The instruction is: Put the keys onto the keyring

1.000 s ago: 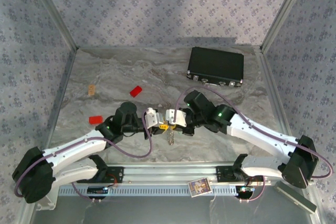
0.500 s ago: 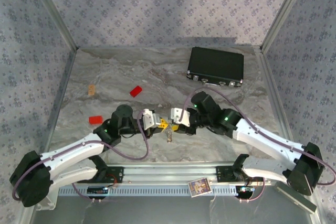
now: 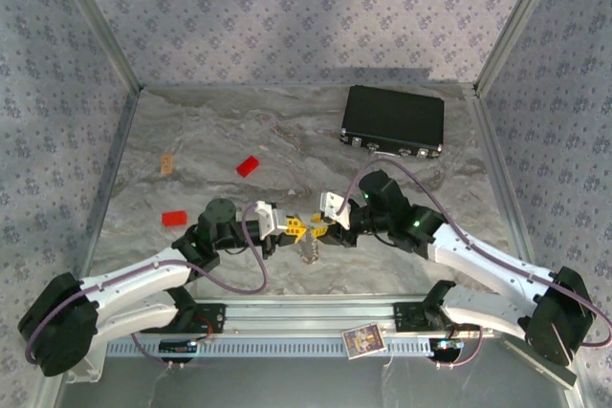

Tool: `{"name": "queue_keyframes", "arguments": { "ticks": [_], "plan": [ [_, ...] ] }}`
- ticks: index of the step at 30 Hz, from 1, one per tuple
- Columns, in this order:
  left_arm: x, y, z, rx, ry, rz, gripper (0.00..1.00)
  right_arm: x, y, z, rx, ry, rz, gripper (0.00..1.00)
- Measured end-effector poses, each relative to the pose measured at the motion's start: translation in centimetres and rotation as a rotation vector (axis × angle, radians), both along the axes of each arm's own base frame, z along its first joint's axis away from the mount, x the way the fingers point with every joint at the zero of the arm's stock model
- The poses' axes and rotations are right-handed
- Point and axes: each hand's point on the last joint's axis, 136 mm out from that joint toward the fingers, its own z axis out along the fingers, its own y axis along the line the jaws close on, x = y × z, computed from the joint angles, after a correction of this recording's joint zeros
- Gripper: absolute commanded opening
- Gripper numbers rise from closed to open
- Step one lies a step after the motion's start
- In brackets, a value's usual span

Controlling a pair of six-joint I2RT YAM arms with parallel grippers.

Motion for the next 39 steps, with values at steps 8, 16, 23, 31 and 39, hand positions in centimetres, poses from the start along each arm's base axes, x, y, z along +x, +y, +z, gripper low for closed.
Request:
{"name": "queue_keyframes", "arguments": {
  "ticks": [8, 16, 23, 31, 39],
  "plan": [
    [-0.2, -0.1, -0.2, 0.001, 0.004, -0.017, 0.0, -0.4, 0.3, 0.1, 0.021, 0.038, 0.027, 0.01],
    [-0.1, -0.2, -0.4, 0.03, 0.001, -0.017, 0.21, -0.7, 0.2, -0.4, -0.011, 0.058, 0.051, 0.0],
    [0.4, -0.4, 0.0, 0.079, -0.008, -0.01, 0.21, -0.5, -0.2, -0.1, -0.082, 0.018, 0.051, 0.0],
    [0.3, -0.2, -0.9, 0.14, 0.0, -0.014, 0.17, -0.6, -0.1, -0.3, -0.158, -0.027, 0.072, 0.0],
    [0.1, 0.0, -1.4, 0.173, 0.0, -0.028, 0.0, -0.8, 0.4, -0.3, -0.204, -0.064, 0.085, 0.0]
  ]
}}
